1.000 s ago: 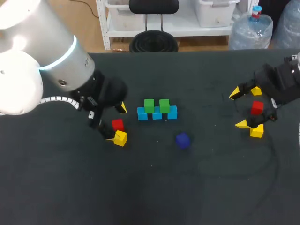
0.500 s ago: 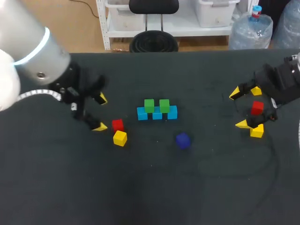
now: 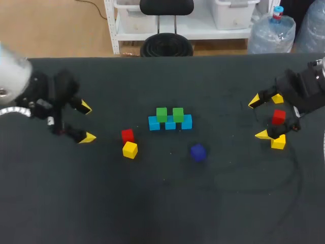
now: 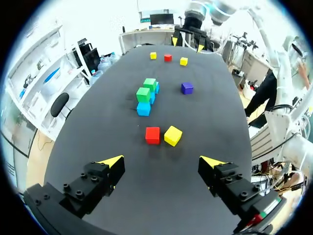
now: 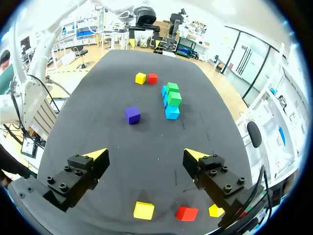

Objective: Place the blue cubes, place green cubes on the blue cubes, place the yellow cubes on the green cubes, then place the red cubes on the yellow cubes, and place purple cube on the red cubes.

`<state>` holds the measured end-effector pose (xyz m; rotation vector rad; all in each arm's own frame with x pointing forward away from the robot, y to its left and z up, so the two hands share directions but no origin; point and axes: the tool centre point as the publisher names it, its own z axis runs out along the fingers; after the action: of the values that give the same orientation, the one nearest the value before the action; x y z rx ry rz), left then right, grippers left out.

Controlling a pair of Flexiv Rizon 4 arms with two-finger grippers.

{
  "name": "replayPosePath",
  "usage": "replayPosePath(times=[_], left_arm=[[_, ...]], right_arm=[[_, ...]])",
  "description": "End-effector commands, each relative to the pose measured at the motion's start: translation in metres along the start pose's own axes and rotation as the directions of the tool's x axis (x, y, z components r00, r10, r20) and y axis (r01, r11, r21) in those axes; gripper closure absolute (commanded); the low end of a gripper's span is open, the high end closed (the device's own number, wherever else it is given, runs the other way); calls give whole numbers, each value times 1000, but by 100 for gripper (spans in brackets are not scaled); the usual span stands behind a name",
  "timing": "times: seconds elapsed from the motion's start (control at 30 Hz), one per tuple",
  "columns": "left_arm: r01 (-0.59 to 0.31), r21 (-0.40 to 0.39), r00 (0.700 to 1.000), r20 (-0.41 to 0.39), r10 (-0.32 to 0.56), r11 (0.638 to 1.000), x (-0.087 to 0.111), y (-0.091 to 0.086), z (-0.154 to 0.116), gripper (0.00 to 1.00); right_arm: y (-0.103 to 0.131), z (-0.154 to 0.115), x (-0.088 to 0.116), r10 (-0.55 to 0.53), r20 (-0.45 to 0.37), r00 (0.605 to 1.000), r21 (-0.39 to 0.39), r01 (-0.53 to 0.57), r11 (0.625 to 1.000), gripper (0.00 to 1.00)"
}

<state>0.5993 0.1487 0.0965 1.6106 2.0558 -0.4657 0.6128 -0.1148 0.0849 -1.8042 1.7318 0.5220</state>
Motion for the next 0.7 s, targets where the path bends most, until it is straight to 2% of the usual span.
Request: replayPosePath(times=[0.03, 0.23, 0.7], left_arm=[[-6, 1, 998, 67, 5, 1000, 10, -4, -6, 0], [-52, 42, 995, 83, 48, 998, 9, -3, -3, 0], [-52, 42, 995, 83, 48, 998, 9, -3, -3, 0]], right_arm=[[0, 1, 0, -1, 2, 1000, 1, 1, 1000, 0], [0, 1, 0, -1, 2, 1000, 1, 1, 1000, 0], [0, 1, 0, -1, 2, 1000, 1, 1, 1000, 0]])
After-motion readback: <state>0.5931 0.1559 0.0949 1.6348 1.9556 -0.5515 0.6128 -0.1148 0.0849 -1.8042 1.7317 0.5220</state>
